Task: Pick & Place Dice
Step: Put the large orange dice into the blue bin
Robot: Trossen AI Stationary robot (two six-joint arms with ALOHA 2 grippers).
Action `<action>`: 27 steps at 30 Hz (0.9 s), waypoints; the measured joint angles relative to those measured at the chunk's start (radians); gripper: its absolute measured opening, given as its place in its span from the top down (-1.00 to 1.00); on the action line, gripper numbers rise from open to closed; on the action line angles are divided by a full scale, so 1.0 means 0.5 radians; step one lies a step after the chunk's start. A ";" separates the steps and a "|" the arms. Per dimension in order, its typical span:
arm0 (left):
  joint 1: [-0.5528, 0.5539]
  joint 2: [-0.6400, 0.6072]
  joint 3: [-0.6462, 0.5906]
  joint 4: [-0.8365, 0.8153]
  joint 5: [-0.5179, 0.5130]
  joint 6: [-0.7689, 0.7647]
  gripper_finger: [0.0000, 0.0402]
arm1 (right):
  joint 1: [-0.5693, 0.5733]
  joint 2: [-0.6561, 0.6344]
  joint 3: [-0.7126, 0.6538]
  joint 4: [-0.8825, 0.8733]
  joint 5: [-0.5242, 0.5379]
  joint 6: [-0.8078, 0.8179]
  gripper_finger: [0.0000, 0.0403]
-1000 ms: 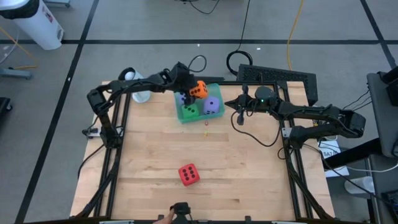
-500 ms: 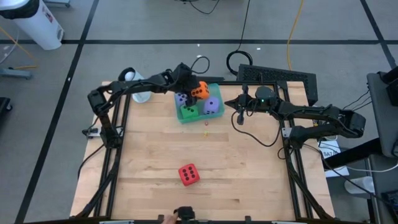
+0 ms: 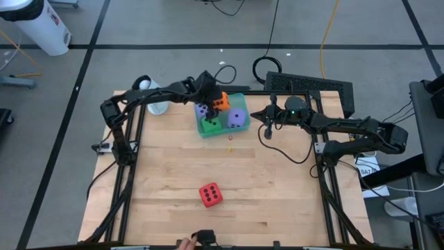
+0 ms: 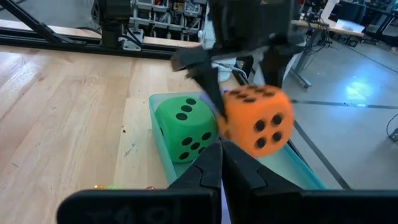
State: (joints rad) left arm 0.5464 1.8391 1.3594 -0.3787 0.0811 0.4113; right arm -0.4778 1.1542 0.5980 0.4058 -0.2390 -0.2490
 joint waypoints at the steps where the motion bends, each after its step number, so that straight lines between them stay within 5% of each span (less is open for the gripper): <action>1: -0.001 0.011 0.000 -0.002 0.016 0.022 -0.99 | 0.000 0.008 0.000 0.019 -0.001 -0.007 1.00; 9: -0.007 0.105 0.003 0.058 -0.002 0.058 -0.99 | -0.018 0.269 0.074 0.191 -0.011 -0.144 1.00; 24: -0.017 0.097 0.000 0.073 0.007 0.079 -0.99 | -0.131 1.089 0.897 0.001 -0.176 -0.371 1.00; 27: -0.036 0.097 0.000 0.077 0.016 0.126 -0.99 | -0.187 1.211 1.031 -0.086 -0.344 -0.366 1.00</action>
State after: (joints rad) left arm 0.5285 1.8877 1.3594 -0.3405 0.0893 0.4744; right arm -0.5715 1.7596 1.1133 0.3628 -0.4112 -0.4320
